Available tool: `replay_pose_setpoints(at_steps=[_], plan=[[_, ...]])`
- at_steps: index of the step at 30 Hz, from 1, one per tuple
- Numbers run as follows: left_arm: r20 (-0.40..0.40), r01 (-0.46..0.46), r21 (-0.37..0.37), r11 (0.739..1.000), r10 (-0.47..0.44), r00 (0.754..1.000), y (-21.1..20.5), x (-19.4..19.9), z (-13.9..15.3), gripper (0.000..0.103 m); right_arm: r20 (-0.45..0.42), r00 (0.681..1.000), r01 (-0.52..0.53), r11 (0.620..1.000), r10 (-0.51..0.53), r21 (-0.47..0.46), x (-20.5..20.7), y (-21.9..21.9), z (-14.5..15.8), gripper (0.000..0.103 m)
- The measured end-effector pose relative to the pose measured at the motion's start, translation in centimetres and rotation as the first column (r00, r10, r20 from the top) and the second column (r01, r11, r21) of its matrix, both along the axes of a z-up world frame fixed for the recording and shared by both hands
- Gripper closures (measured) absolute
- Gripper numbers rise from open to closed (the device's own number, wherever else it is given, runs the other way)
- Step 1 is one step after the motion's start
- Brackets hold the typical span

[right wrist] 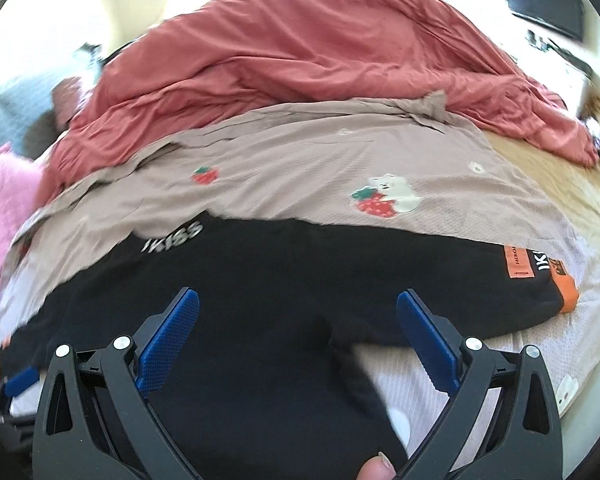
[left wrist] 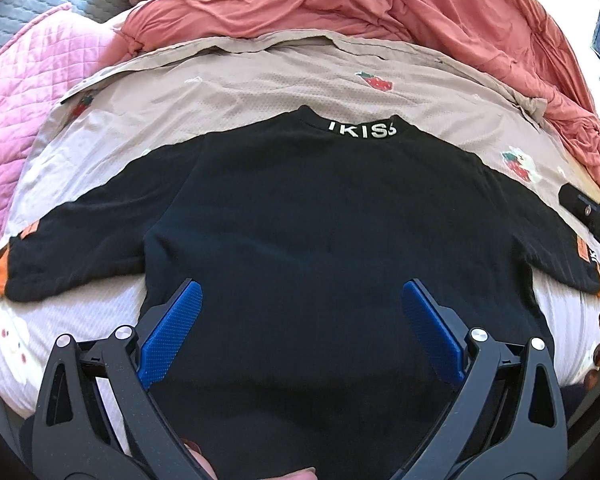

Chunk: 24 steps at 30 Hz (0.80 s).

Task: Fold small clothes
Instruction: 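Move the right gripper to the orange-tagged sleeve cuff and close on it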

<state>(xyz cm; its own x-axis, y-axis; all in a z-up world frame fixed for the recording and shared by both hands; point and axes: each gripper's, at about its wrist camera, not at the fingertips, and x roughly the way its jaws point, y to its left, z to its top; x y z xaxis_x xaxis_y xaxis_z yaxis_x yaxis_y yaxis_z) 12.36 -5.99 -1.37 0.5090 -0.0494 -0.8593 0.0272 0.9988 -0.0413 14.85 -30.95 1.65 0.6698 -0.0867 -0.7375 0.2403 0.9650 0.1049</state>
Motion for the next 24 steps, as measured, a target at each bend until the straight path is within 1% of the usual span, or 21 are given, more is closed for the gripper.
replay_pose_setpoints(at_steps=[4,7,11,14,16,19,21,24], plan=[[-0.003,-0.006,0.006,1.0,0.006,1.0,-0.3,1.8,-0.5,0.009,-0.01,0.997,0.071,0.997,-0.071,0.005,2.0,-2.2,-0.8,0.004],[-0.011,-0.008,0.009,1.0,0.008,1.0,-0.5,2.9,-1.0,0.009,-0.033,0.991,0.13,0.992,-0.13,-0.004,3.0,-4.3,-2.0,0.004],[-0.014,-0.008,0.014,1.0,0.008,1.0,-0.7,4.1,-1.6,0.009,-0.053,0.982,0.179,0.983,-0.181,-0.037,3.3,-6.6,-3.5,0.004],[-0.017,-0.007,0.026,1.0,0.007,1.0,-1.1,5.0,-2.2,0.009,-0.066,0.968,0.241,0.969,-0.244,-0.046,3.0,-9.2,-4.5,0.004],[-0.025,-0.003,0.033,0.999,0.004,1.0,-1.5,5.6,-2.8,0.009,-0.073,0.955,0.285,0.957,-0.288,-0.05,2.7,-11.0,-5.0,0.004],[-0.035,0.006,0.038,0.999,-0.004,0.999,-2.0,6.1,-3.5,0.009,-0.076,0.93,0.353,0.932,-0.359,-0.083,2.3,-14.0,-5.5,0.004],[-0.04,0.009,0.044,0.999,-0.008,0.999,-2.3,6.3,-4.0,0.009,-0.086,0.904,0.409,0.906,-0.419,-0.112,1.8,-16.2,-5.9,0.004],[-0.057,0.018,0.042,0.999,-0.016,0.998,-2.9,6.7,-4.9,0.009,-0.105,0.871,0.47,0.876,-0.48,-0.105,1.3,-18.5,-6.4,0.004]])
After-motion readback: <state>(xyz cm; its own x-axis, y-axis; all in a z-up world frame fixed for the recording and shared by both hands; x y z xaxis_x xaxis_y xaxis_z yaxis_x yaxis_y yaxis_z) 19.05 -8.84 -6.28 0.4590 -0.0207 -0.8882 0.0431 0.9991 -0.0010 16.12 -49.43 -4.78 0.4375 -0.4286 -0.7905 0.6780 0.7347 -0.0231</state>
